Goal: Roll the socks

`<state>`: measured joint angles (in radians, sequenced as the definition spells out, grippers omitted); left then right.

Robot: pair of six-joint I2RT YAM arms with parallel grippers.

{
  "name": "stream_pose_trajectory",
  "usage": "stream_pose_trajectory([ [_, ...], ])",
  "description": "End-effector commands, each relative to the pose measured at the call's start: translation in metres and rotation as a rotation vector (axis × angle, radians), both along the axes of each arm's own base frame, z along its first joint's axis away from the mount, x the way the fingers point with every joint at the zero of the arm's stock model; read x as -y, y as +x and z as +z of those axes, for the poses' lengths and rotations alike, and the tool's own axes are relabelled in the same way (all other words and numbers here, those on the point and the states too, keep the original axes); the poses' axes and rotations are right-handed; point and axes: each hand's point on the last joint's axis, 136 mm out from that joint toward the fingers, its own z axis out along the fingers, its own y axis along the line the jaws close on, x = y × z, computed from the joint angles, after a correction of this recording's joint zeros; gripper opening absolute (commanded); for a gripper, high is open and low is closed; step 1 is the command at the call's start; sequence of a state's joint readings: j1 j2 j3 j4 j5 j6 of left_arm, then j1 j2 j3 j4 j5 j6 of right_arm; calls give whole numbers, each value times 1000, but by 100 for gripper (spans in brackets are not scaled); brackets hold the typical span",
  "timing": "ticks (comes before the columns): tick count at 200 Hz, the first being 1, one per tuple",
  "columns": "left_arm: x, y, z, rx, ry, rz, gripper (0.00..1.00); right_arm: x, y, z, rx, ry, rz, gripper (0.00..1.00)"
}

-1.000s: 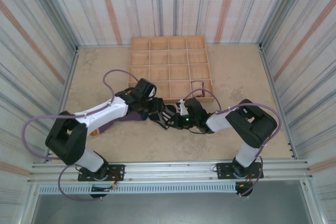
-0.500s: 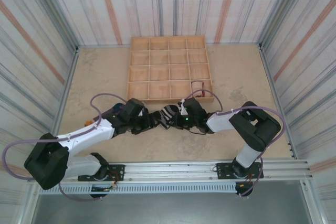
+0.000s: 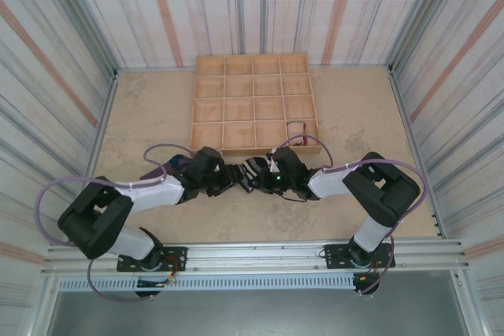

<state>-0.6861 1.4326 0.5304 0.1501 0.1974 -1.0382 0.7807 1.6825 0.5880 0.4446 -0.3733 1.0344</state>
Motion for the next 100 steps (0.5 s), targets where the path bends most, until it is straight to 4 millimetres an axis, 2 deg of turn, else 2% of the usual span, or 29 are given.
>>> stream_pose_trajectory([
  [1, 5, 15, -4, 33, -25, 27, 58, 51, -33, -69, -197, -274, -73, 0],
  [46, 2, 14, -26, -3, 1, 51, 49, 50, -32, -65, -185, -262, -69, 0],
  [75, -5, 8, -34, -52, 50, 55, 29, 46, -29, -54, -117, -249, -24, 0],
  [100, -8, -2, -35, -103, 96, 12, 19, 47, -28, -34, 23, -308, 27, 15],
])
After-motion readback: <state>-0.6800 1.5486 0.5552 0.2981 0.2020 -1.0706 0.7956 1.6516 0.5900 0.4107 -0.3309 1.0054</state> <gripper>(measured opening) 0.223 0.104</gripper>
